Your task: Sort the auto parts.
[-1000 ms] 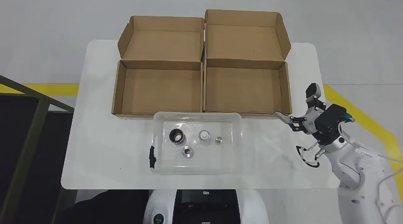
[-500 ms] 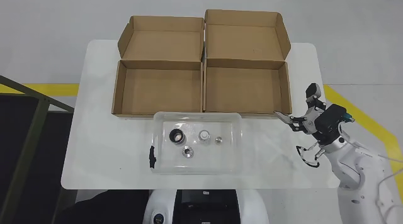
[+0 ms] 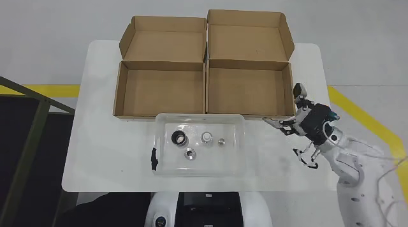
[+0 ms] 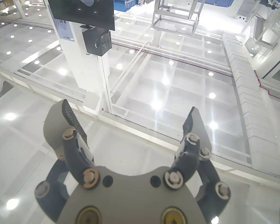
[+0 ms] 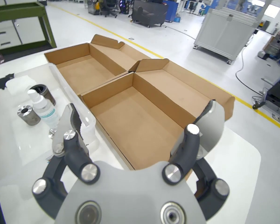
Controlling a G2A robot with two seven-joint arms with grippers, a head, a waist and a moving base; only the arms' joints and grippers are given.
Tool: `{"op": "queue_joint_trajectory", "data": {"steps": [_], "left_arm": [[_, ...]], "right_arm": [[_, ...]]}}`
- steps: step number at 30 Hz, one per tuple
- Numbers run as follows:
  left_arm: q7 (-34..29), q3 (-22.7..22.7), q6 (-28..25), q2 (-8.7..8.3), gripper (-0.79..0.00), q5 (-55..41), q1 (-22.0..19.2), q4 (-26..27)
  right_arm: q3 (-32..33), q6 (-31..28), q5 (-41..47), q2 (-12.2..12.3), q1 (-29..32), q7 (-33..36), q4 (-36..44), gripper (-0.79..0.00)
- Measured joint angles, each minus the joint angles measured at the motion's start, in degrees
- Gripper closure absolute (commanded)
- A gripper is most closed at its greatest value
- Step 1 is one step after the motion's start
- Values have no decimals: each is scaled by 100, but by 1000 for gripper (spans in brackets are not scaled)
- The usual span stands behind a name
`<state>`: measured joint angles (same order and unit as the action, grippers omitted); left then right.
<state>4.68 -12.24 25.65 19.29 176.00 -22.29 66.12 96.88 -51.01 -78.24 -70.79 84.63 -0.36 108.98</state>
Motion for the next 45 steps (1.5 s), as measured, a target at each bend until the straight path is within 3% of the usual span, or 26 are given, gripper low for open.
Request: {"op": "queue_joint_trajectory", "data": {"steps": [13,32,45], "left_arm": [[0,0,0,0,-785,0,0,0],[0,0,0,0,-785,0,0,0],[0,0,0,0,-785,0,0,0]], "right_arm": [[-1196,-647,120,64,-574,917,113,-785],[-3059,-699,-46,159,-1394,2271,-177,-785],[-3644,-699,106,293,-1795,2652,-565,-785]]}}
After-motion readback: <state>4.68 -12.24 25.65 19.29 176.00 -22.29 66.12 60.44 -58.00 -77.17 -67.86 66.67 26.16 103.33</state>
